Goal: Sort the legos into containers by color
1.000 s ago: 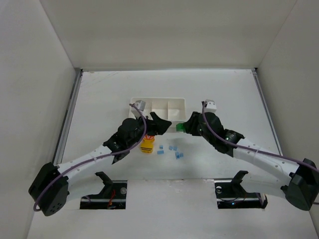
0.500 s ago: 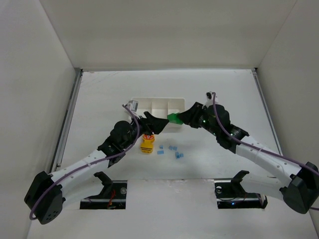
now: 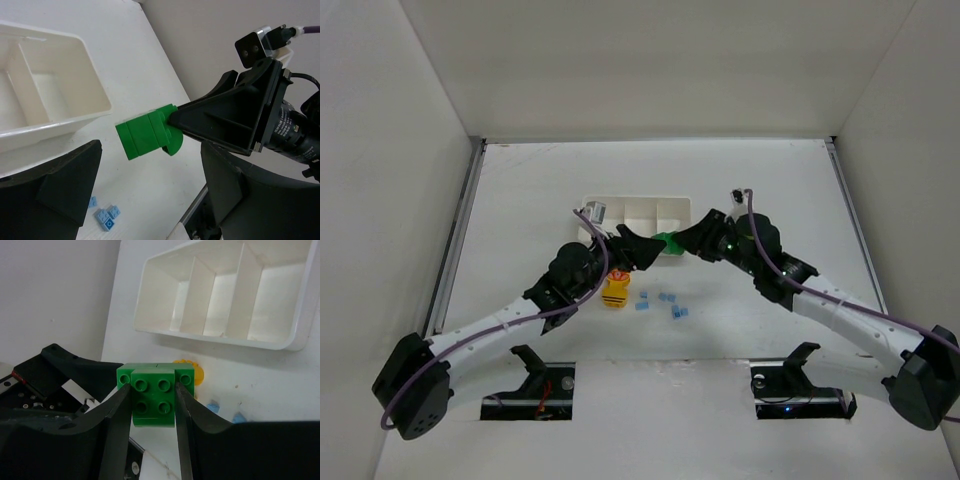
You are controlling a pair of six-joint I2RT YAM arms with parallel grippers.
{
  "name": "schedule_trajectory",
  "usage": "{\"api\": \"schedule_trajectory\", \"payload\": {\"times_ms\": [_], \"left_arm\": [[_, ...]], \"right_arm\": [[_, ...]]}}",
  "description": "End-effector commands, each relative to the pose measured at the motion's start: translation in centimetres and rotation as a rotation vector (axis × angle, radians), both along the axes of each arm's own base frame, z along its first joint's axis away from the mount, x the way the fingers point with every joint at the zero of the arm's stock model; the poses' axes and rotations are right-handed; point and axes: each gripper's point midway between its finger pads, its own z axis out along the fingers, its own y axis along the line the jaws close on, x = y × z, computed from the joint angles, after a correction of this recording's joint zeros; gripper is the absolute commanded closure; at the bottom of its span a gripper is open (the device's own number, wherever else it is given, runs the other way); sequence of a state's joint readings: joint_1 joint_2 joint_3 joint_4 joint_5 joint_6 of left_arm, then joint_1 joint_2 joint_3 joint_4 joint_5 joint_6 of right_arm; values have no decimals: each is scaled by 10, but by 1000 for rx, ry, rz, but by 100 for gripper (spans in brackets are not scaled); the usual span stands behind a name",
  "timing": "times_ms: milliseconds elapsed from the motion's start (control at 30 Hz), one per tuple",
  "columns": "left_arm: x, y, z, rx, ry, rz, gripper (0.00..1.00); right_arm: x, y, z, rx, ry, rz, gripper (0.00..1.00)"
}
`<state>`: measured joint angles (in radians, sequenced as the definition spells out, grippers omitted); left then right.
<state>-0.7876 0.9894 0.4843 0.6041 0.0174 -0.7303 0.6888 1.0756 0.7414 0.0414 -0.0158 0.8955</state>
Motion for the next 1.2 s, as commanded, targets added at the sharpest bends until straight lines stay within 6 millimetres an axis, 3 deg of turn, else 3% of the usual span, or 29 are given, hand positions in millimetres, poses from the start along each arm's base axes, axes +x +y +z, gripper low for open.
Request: {"api": "schedule_trajectory", "payload": {"times_ms": [0,533,833,1167], "left_arm": [[6,-8,27,-50,-58,5,22],[19,-19,7,-27,41,38,30],[20,-15,4,-47,71,52,47],[20,-11,-1,-32,92,61,74]], "right_arm": [[-2,8,19,73,-56,22,72],[-6,12,13,42,-85,20,72],[-2,8,14,28,-109,-5,72],[1,8,16,35,-132,-14,72]]}}
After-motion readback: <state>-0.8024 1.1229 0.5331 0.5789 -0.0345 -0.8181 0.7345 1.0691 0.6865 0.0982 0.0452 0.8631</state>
